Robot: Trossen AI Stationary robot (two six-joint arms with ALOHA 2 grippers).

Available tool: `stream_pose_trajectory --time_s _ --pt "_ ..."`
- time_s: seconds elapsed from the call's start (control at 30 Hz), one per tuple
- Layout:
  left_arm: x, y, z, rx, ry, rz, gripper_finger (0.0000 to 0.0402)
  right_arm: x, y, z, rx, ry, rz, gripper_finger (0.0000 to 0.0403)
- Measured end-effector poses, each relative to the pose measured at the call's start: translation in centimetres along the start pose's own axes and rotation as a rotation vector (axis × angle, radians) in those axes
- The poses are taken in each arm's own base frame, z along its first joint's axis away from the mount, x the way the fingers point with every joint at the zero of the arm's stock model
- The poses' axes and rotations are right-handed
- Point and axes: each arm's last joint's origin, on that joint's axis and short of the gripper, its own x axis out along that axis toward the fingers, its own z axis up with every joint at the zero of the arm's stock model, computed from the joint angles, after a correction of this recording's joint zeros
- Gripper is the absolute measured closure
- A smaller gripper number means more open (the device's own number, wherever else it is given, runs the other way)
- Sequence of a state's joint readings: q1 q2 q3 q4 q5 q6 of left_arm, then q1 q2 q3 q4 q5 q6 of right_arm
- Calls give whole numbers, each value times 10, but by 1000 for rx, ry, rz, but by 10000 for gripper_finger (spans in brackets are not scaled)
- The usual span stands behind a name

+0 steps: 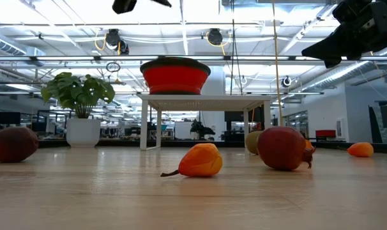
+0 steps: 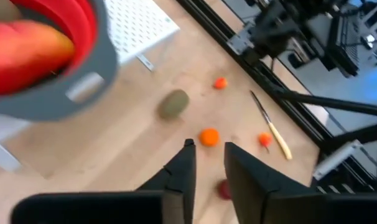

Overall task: Pick & Place Fruit
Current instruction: Put the kiwi into the red strainer bowl

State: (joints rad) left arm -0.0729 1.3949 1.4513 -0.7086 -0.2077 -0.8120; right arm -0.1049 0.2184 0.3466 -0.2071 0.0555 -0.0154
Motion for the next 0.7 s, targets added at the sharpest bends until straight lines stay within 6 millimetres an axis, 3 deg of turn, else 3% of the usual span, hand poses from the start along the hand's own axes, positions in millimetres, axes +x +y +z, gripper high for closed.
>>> stream_pose_trajectory --time_s 0.27,0.47,0.7 --pt "-10 -24 -27 -12 -11 -20 396 0 0 0 9 0 4 403" --pt "-18 -37 -43 -27 -50 -14 386 0 0 0 8 0 4 403" --pt "-23 -45 -54 108 -55 -26 395 0 0 0 22 -1 6 403"
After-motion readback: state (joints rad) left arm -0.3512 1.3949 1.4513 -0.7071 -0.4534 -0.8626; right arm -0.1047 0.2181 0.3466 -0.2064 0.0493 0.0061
